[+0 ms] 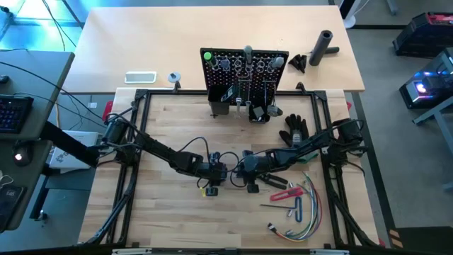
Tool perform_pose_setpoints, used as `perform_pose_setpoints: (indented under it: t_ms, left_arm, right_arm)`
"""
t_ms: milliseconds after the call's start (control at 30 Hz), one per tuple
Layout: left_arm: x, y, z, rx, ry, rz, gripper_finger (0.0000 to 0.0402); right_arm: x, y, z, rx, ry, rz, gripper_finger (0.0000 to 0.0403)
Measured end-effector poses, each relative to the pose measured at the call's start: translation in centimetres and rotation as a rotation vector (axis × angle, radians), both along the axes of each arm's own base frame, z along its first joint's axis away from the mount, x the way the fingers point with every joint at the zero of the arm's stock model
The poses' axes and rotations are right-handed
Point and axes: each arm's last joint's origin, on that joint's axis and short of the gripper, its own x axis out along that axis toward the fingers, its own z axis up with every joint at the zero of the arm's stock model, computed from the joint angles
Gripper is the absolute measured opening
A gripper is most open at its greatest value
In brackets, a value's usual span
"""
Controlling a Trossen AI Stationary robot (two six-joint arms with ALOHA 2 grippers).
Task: Hang tools onto peg board
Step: Hang the silver wrench on the peg board
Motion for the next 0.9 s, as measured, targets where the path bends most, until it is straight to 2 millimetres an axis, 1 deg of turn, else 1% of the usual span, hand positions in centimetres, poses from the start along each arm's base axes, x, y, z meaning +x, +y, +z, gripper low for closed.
perform_pose_setpoints:
  t_ms: [100,300,333,567,900]
  left_arm:
    - [0.0,0.0,0.0,0.003,0.005,-0.015,0.0096]
    - [-0.1,0.0,0.0,0.033,0.017,-0.049,0.0016]
    - [-0.1,0.0,0.0,0.037,0.018,-0.053,0.0010]
    - [-0.2,0.0,-0.1,0.070,0.025,-0.063,0.0003]
    - [0.0,0.2,-0.1,0.110,0.002,-0.072,0.0001]
  right_arm:
    - [0.0,0.0,0.0,0.000,-0.001,0.000,0.0010]
    - [0.0,0.0,0.0,0.006,-0.005,-0.006,0.0010]
    - [0.0,0.0,0.0,0.007,-0.005,-0.007,0.0010]
    - [0.0,0.0,0.2,0.016,-0.010,-0.017,0.0010]
    - [-0.6,-0.1,2.2,0.008,-0.025,-0.016,0.0009]
